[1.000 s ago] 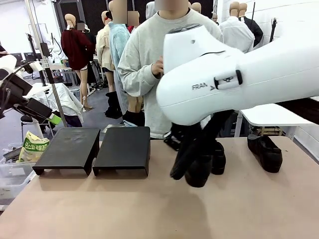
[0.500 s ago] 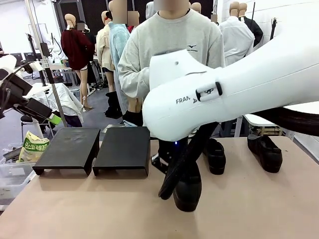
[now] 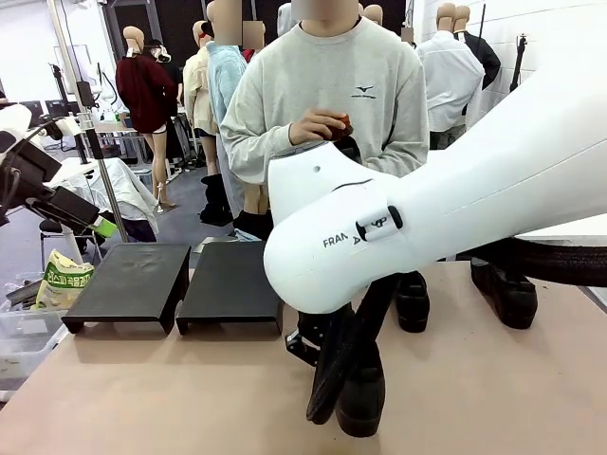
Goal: Organize the shoes by placing them on the stand.
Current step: Pick up one Shoe and place it in the middle of the table.
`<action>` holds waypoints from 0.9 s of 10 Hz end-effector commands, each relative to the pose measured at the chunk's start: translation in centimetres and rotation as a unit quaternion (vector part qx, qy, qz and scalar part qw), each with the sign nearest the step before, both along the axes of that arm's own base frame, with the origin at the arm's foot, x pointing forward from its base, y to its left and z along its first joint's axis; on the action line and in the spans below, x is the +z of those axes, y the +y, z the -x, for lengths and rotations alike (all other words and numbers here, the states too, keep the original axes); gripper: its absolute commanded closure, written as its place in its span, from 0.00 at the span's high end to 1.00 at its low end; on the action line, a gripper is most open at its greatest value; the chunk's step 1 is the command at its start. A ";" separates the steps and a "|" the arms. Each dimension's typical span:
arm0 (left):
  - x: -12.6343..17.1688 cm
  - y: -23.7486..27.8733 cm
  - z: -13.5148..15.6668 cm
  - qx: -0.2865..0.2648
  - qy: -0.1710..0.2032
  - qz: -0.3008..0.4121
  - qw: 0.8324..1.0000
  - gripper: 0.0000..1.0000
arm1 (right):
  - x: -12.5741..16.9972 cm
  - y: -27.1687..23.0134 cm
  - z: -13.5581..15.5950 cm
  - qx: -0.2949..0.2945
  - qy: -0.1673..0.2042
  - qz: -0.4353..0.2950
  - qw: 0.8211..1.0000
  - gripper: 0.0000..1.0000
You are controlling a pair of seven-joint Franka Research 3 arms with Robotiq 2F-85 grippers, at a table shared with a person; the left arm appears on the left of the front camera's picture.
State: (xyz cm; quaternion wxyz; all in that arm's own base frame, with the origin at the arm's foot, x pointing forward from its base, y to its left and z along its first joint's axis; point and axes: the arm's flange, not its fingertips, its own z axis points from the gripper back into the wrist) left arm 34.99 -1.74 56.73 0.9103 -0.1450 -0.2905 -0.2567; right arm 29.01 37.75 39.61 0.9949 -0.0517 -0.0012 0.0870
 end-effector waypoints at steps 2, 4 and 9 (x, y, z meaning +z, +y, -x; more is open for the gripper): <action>0.0 0.2 -0.1 -0.003 0.001 0.004 1.000 1.00 | -2.8 0.7 -1.4 -0.026 0.026 -0.007 0.999 0.00; 0.0 0.2 -0.1 -0.003 0.001 0.004 1.000 1.00 | -4.6 0.9 -2.1 -0.023 0.058 -0.004 0.998 0.00; 0.0 0.2 -0.1 -0.003 0.001 0.004 1.000 1.00 | -4.9 0.4 -3.0 -0.037 0.060 -0.042 0.997 0.85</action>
